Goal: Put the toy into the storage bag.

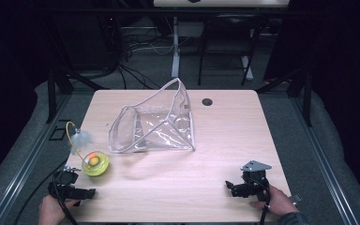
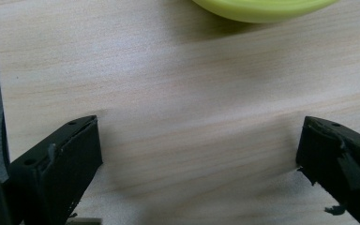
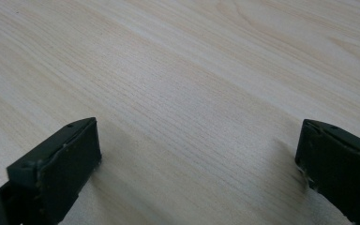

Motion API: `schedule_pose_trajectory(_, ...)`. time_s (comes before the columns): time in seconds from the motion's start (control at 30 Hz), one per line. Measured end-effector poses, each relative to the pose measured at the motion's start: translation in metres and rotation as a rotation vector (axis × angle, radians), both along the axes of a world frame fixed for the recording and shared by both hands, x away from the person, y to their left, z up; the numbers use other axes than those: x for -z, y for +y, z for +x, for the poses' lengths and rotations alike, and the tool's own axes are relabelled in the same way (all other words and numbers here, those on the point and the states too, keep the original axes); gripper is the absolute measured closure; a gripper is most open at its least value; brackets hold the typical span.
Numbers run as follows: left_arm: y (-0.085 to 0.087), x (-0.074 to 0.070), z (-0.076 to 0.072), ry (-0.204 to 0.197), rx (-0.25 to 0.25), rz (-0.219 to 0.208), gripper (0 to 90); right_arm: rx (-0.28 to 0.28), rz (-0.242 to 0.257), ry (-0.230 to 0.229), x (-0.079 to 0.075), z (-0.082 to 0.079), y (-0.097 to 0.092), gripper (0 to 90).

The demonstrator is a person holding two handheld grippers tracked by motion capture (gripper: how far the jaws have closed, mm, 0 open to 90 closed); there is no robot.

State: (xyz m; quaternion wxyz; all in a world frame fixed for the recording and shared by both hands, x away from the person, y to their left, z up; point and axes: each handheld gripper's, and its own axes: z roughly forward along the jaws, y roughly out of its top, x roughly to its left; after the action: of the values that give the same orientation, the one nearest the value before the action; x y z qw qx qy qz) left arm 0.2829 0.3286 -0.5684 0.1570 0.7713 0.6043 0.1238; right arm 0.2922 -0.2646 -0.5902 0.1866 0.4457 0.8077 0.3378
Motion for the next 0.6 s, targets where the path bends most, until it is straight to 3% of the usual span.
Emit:
schedule_pose_trajectory(0.1,0.002,-0.001,0.0,-0.007,-0.001,0.007,2.0,0.001,-0.003,0.001,0.0,0.0,0.0,0.0)
schedule_pose_trajectory(0.17,0.004,-0.005,0.001,-0.029,-0.02,-0.036,0.0,0.001,-0.004,0.001,0.0,0.0,0.0,0.0)
schedule_pose_trajectory(0.37,0.006,-0.015,-0.003,-0.077,-0.038,-0.063,0.0,0.0,-0.005,0.001,0.0,0.0,0.0,0.0)
schedule_pose_trajectory(0.6,0.006,-0.021,-0.004,-0.099,-0.052,-0.092,0.0,0.0,-0.004,0.0,0.0,0.0,0.0,0.0)
